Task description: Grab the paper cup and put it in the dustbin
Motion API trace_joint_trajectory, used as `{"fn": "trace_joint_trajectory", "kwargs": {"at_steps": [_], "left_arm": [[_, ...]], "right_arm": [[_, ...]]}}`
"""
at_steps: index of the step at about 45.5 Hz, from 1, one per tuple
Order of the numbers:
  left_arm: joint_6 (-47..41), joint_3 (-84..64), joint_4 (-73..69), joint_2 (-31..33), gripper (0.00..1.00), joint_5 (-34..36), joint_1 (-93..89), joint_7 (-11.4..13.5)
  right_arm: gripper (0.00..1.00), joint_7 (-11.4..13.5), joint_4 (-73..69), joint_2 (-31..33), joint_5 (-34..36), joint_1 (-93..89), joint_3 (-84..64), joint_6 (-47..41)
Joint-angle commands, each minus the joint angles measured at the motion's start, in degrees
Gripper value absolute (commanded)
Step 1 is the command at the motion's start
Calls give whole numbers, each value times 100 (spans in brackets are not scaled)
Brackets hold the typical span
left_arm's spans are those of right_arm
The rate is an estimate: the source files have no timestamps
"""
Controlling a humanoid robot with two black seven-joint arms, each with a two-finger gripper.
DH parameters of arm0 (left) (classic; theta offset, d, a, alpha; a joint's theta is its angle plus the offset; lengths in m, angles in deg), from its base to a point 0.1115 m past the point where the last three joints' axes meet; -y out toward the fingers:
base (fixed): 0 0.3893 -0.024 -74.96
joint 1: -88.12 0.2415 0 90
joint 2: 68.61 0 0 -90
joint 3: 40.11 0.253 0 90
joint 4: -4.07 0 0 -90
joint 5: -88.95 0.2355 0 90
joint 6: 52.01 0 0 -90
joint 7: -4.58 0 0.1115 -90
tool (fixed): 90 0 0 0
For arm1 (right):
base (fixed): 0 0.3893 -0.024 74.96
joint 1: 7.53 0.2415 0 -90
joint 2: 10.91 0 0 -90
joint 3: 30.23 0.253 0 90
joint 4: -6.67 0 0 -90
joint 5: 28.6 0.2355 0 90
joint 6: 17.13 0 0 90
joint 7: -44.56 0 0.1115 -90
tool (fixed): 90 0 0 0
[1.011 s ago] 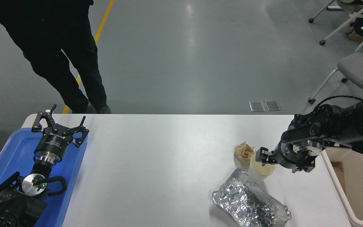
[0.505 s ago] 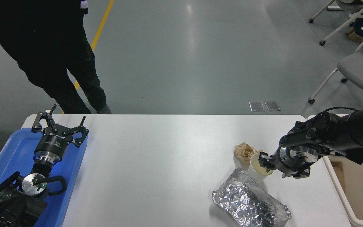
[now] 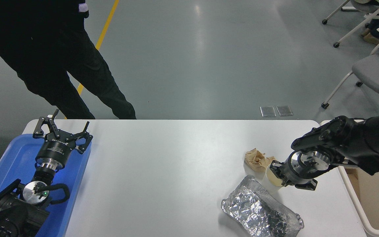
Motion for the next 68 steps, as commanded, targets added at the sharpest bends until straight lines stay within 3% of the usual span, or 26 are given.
{"fn": "trace_joint_trajectory", "kwargs": {"at_steps": [1, 7, 21, 34, 50, 68], "left_arm": [[0, 0, 0, 0, 99, 0, -9, -1], [0, 0, 0, 0, 99, 0, -9, -9], [0, 9, 0, 0, 99, 0, -9, -9], [0, 9, 0, 0, 99, 0, -9, -9], [0, 9, 0, 0, 99, 0, 0, -9], [0, 9, 0, 0, 99, 0, 0, -9]], "right_arm": [[0, 0, -33, 111, 193, 138, -12, -65], [0, 9, -138, 384, 201, 665, -100, -504], [0, 9, -323, 832, 193, 2396, -187, -2991], [0, 9, -929, 832, 210, 3987, -715, -3976], [0, 0, -1026, 1052, 219, 5174, -944, -4021], [0, 9, -974, 1122, 245, 5175, -1285, -4021]]}}
